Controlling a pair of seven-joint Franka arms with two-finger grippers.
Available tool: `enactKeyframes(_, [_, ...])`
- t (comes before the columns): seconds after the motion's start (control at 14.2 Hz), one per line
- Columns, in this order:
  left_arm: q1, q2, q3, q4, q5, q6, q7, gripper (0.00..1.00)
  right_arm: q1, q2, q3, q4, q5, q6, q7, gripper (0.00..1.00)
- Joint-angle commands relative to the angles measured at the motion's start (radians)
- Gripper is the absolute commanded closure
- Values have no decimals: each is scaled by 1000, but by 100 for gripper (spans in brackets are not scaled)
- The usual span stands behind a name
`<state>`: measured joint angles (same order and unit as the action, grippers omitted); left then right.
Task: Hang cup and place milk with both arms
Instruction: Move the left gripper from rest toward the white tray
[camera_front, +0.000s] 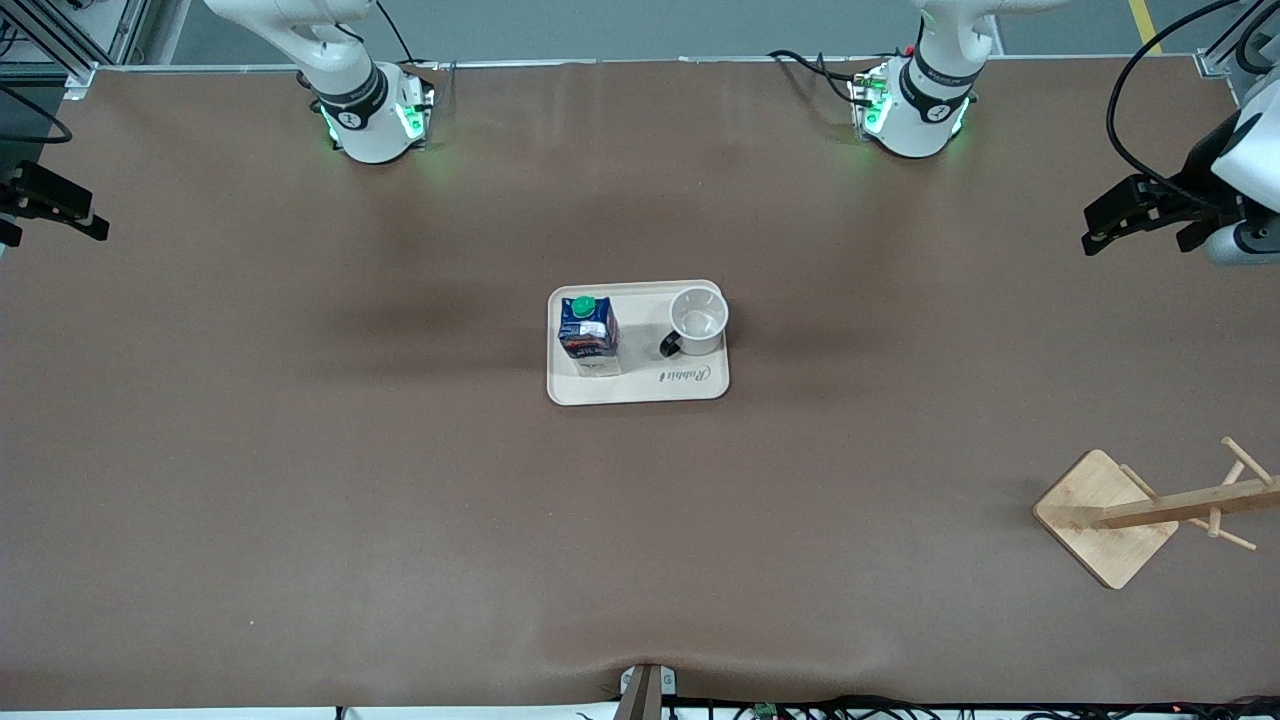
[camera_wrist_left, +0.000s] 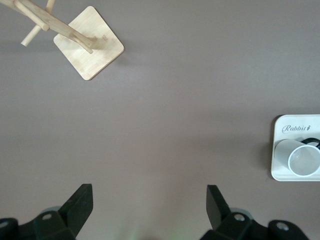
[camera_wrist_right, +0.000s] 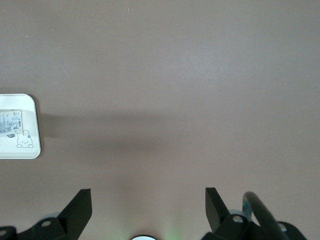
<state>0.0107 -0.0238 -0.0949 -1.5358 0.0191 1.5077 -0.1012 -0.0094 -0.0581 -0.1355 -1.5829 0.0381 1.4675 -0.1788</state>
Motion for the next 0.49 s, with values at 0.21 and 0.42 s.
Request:
enactKeyframes(0.21, [-14, 34, -8, 28, 28, -4, -5, 0, -20, -9, 10, 4, 19, -12, -11, 0])
enactKeyframes(0.42, [-14, 88, -43, 51, 27, -3, -3, 0, -20, -8, 10, 6, 19, -10, -11, 0])
